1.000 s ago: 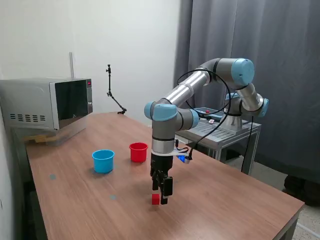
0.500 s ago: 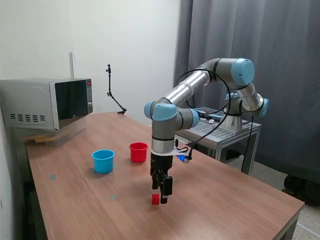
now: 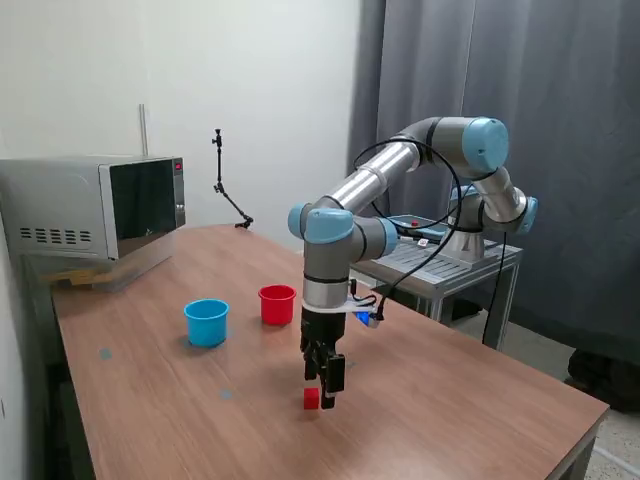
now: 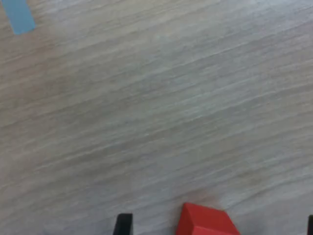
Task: Place red objects in the red bin, and blue objects in the blue bin.
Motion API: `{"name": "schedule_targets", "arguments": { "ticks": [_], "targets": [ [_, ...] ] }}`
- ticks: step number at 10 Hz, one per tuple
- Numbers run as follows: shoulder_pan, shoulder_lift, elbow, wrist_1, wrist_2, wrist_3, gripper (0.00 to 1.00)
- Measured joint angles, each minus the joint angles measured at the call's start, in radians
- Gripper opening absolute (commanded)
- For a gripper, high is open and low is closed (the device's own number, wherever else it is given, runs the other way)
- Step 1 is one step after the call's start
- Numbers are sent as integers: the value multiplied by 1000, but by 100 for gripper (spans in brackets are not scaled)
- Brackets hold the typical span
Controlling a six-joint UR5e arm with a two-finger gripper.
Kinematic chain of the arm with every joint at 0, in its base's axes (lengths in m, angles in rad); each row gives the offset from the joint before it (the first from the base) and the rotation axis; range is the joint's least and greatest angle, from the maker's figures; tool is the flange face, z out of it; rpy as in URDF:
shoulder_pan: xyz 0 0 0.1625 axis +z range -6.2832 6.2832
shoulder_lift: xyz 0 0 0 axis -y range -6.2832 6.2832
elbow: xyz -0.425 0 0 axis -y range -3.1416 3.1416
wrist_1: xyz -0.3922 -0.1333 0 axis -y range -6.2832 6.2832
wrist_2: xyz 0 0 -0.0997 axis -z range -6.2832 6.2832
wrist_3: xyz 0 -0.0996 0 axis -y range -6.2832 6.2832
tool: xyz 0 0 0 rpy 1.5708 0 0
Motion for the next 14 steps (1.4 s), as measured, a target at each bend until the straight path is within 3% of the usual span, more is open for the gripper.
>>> {"name": "schedule_targets", "arguments": {
  "ticks": [8,9,14],
  "targets": [
    [0,18,-29,0,1,-1,100],
    [0,18,-29,0,1,0,0],
    [0,20,-28,3,3,-1,0]
  ]
}}
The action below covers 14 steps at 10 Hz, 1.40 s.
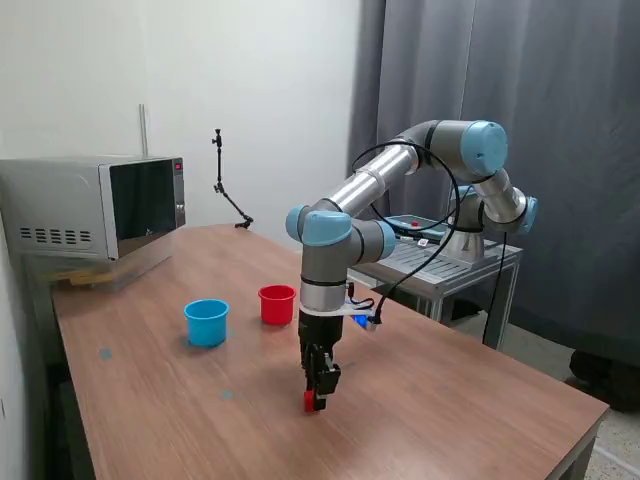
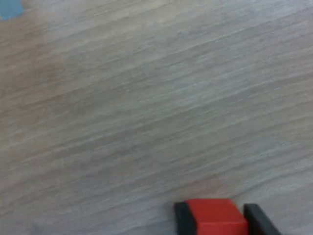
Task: Place red objects in the red bin, and blue objects in the blue bin.
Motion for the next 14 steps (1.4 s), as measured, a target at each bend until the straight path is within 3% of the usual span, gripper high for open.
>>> {"name": "schedule_targets", "arguments": {
  "ticks": [6,10,12,14],
  "targets": [
    [1,-11,6,3,-9,0,0],
    [-12,-96,53,2,-74,0,0],
    [-60,-152,108,2,-130,0,0],
    [-126,-199,167,2,-161,0,0]
  ]
}}
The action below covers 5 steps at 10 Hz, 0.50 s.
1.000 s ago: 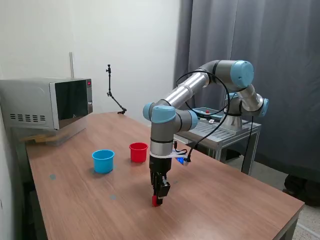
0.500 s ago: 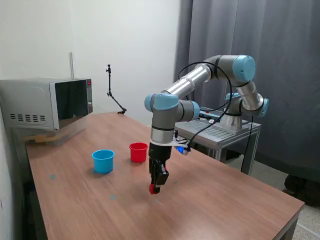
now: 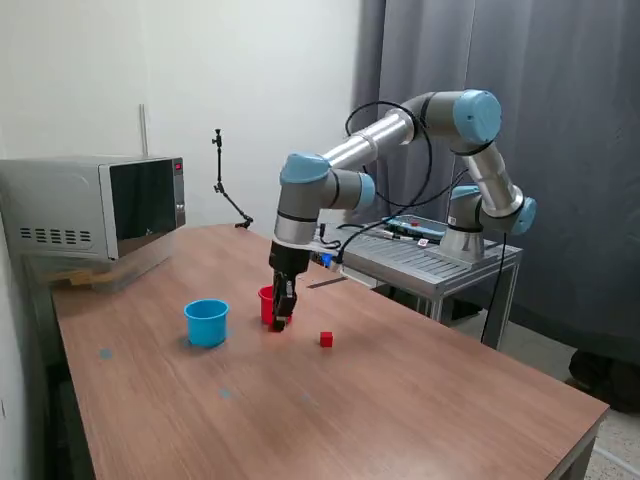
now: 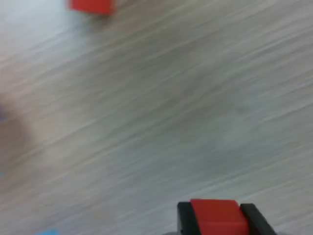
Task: Place red objects in the red bin, and blue objects in the blue bin.
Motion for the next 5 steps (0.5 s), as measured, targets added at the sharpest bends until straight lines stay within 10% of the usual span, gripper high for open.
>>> {"name": "schedule_targets", "arguments": {
  "ticks": [5],
  "targets": [
    [-119,-135,175,0,-61,28,0]
  ]
}}
